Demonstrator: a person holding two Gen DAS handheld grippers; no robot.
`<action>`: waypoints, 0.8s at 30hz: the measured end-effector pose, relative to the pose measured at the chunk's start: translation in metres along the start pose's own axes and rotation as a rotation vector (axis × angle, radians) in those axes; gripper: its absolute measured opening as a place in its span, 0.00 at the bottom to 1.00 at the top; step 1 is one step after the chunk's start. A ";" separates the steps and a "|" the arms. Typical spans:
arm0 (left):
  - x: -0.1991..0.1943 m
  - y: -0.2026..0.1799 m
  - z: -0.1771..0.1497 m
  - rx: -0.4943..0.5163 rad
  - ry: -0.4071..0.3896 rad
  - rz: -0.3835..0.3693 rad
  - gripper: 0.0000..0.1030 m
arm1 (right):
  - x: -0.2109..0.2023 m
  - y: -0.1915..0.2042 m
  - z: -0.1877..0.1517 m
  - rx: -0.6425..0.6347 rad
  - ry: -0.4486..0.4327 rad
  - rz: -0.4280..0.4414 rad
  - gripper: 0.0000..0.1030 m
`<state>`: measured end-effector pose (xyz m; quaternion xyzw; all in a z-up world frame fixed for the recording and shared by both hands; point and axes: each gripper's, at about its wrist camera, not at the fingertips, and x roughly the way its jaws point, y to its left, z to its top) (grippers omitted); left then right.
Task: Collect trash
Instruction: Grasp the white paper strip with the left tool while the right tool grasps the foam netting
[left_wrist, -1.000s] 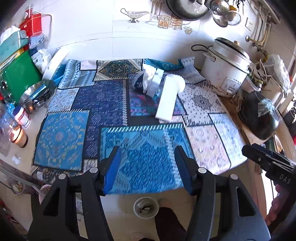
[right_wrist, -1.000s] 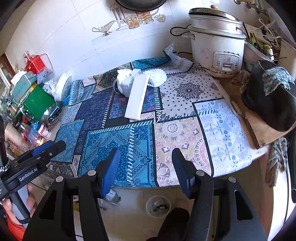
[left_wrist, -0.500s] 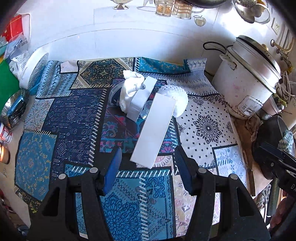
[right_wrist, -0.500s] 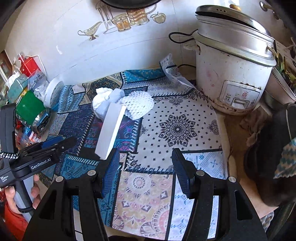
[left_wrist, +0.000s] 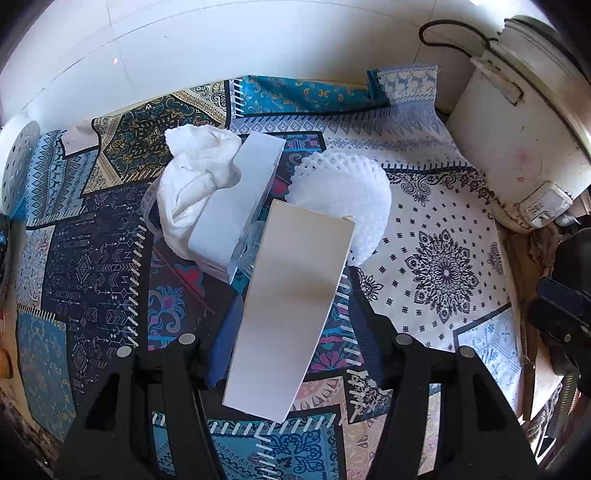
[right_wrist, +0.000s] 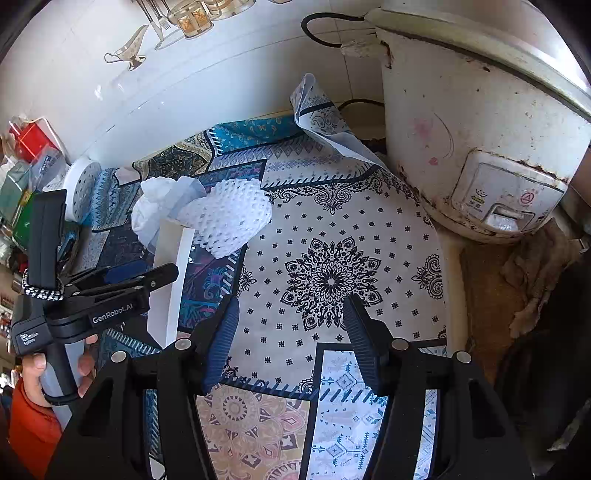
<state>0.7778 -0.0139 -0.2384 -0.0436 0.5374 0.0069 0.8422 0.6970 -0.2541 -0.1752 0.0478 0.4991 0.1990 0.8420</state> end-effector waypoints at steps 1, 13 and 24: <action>0.004 0.000 0.001 0.001 0.006 0.007 0.57 | 0.002 0.000 0.001 -0.002 0.004 0.004 0.53; 0.001 0.003 0.002 -0.021 -0.064 0.005 0.49 | 0.054 0.007 0.027 -0.044 0.098 0.056 0.54; -0.052 0.031 -0.020 -0.143 -0.151 -0.009 0.49 | 0.113 0.048 0.055 -0.125 0.158 0.110 0.68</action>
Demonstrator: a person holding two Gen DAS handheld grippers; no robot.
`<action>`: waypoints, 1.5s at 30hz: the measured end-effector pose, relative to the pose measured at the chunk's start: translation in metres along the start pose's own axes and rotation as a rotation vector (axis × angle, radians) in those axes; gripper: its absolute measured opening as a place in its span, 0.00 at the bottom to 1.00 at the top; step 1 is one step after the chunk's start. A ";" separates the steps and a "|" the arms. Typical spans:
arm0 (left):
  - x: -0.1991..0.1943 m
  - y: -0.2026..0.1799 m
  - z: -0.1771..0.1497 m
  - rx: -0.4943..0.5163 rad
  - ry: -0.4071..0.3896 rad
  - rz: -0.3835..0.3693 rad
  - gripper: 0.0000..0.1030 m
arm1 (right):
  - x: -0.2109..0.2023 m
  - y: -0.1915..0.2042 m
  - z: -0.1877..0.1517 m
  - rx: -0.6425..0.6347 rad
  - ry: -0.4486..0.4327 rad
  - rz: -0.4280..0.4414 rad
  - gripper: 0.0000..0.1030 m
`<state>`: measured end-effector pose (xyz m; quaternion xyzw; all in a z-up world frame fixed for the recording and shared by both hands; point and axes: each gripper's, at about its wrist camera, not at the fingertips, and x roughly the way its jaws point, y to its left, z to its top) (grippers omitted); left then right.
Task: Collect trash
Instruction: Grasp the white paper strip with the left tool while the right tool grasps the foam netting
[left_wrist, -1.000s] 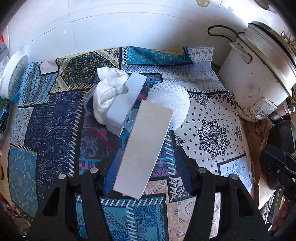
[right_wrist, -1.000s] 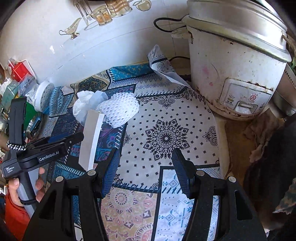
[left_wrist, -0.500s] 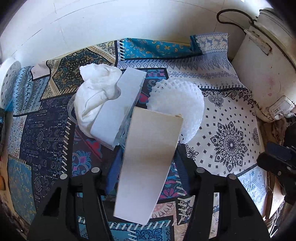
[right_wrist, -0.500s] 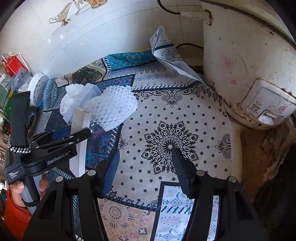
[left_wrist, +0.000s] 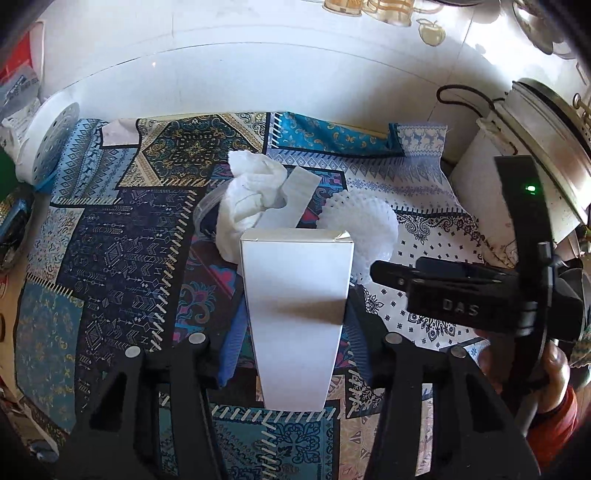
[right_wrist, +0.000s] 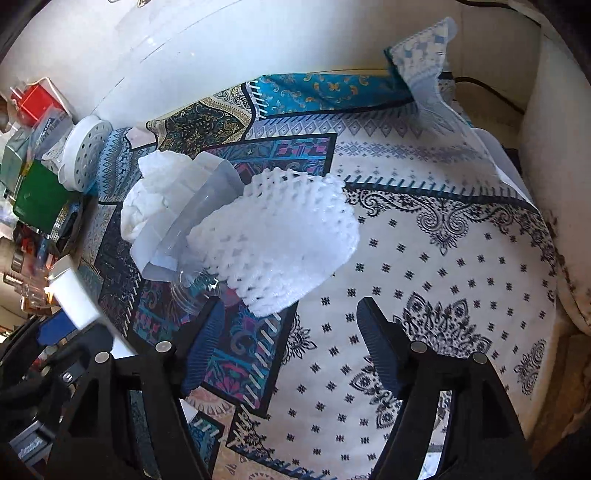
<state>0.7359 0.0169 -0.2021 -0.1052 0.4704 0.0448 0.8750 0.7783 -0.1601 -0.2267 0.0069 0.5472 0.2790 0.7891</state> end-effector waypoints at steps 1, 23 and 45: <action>-0.004 0.002 -0.001 -0.008 -0.007 0.007 0.49 | 0.005 0.001 0.002 -0.001 0.001 -0.014 0.68; -0.035 0.026 -0.024 -0.060 -0.047 0.086 0.49 | -0.024 -0.004 -0.011 -0.031 -0.112 -0.066 0.07; -0.051 0.039 -0.024 -0.080 -0.090 0.121 0.49 | -0.014 -0.016 0.033 0.035 -0.048 0.016 0.83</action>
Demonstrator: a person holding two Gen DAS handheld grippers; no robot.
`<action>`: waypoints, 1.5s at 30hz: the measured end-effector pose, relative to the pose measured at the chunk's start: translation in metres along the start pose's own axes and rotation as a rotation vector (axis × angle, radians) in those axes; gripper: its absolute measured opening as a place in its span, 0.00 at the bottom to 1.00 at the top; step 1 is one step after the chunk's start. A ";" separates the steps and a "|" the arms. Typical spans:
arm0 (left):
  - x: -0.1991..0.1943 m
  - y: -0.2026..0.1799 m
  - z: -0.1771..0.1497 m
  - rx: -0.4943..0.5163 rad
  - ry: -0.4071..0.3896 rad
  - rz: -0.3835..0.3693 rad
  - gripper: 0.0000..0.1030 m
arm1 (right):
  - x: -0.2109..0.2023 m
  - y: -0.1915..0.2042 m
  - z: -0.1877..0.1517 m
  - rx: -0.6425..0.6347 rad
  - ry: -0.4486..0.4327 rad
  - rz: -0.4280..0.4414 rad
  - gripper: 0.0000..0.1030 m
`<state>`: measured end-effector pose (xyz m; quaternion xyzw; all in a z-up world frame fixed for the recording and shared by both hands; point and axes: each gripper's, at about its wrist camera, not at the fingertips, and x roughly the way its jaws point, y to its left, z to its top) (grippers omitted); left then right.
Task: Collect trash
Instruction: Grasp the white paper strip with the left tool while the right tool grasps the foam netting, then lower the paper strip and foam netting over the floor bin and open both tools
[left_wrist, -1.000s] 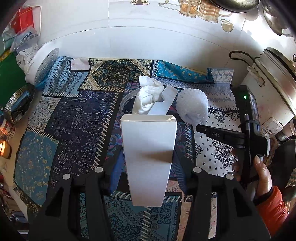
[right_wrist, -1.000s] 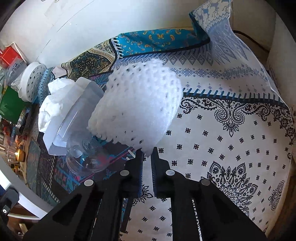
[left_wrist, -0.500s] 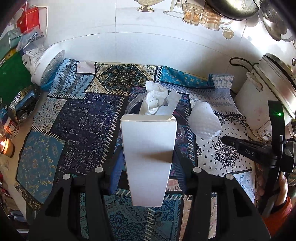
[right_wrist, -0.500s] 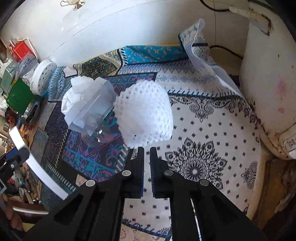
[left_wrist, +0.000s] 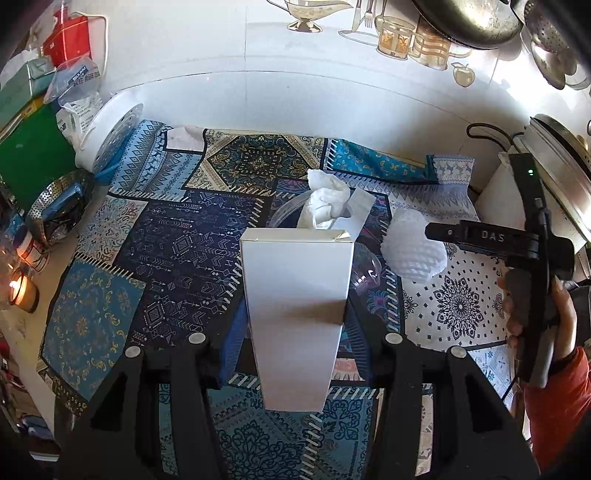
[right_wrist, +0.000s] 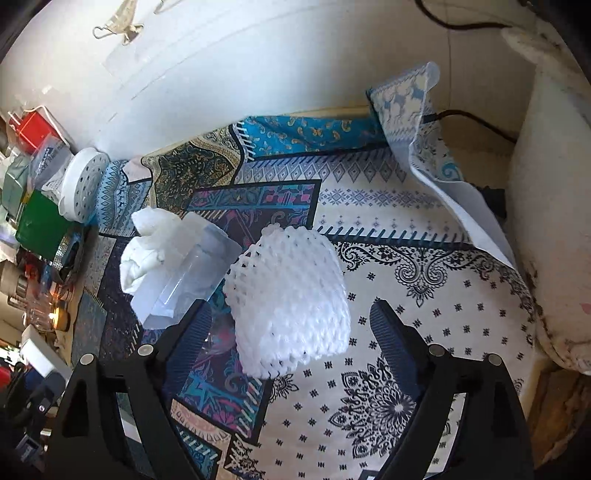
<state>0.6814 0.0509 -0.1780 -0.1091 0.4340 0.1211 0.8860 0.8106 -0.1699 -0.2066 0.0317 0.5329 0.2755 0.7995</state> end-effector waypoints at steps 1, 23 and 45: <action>0.000 0.002 0.000 -0.008 0.001 0.006 0.49 | 0.009 -0.001 0.002 0.005 0.025 0.006 0.83; -0.035 0.010 -0.012 0.019 -0.033 -0.025 0.49 | -0.028 0.027 -0.056 -0.037 -0.017 -0.026 0.41; -0.181 0.139 -0.139 0.168 -0.127 -0.180 0.49 | -0.114 0.225 -0.259 0.028 -0.229 -0.084 0.41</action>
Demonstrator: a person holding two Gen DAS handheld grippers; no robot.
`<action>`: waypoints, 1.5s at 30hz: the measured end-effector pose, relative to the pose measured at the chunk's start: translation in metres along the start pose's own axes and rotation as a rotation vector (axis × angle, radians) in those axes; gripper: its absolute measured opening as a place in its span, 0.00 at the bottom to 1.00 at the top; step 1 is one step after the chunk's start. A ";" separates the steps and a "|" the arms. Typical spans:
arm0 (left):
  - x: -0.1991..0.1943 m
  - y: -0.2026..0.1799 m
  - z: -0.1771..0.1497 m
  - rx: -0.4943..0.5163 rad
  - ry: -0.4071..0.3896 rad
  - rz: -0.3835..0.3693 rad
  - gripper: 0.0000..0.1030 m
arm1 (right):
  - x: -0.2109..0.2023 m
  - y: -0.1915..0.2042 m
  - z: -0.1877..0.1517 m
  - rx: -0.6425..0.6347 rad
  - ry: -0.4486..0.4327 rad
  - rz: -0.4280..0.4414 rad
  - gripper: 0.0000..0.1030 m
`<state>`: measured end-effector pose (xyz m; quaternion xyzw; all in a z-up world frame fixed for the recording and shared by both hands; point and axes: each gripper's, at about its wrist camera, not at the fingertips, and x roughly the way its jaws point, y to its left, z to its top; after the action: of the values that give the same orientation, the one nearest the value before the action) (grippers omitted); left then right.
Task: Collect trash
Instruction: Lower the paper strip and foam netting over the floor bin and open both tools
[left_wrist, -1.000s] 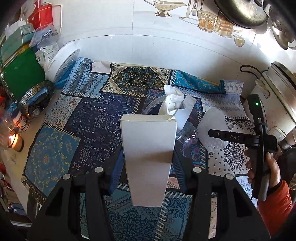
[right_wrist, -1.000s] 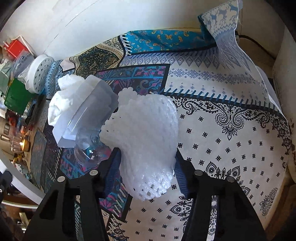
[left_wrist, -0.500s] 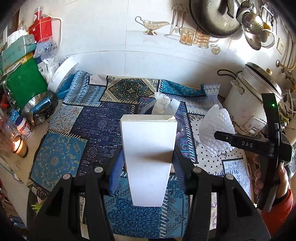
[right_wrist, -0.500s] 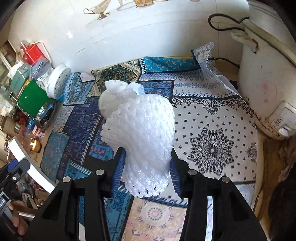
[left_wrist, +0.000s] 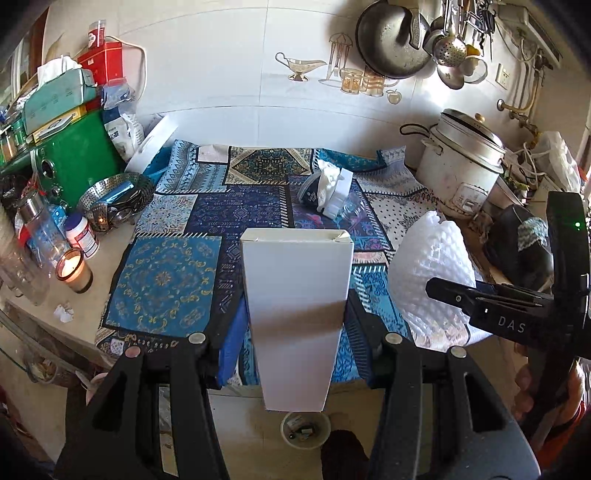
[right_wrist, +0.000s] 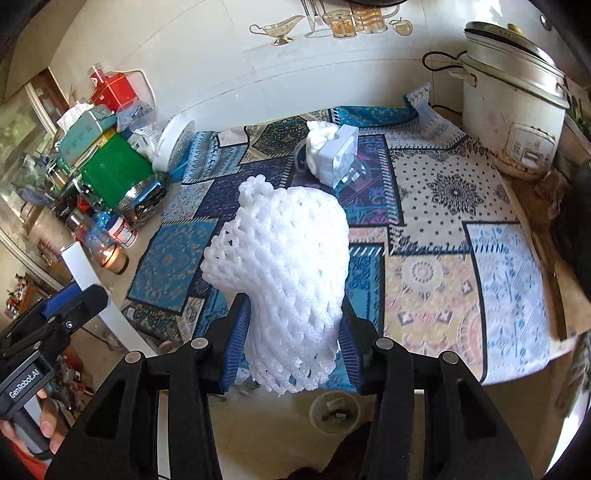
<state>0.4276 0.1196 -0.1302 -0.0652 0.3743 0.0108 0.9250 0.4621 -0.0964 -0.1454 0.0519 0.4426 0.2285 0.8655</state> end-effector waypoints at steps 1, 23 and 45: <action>-0.003 0.002 -0.007 0.005 0.004 -0.006 0.49 | -0.004 0.006 -0.011 0.005 -0.001 0.002 0.41; 0.093 -0.014 -0.191 -0.064 0.401 -0.021 0.49 | 0.061 -0.028 -0.182 0.057 0.281 -0.052 0.42; 0.375 0.029 -0.420 -0.310 0.532 0.005 0.49 | 0.313 -0.169 -0.367 0.179 0.526 -0.066 0.42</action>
<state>0.4053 0.0841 -0.6919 -0.2051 0.5972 0.0528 0.7736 0.3888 -0.1501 -0.6483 0.0525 0.6720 0.1658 0.7199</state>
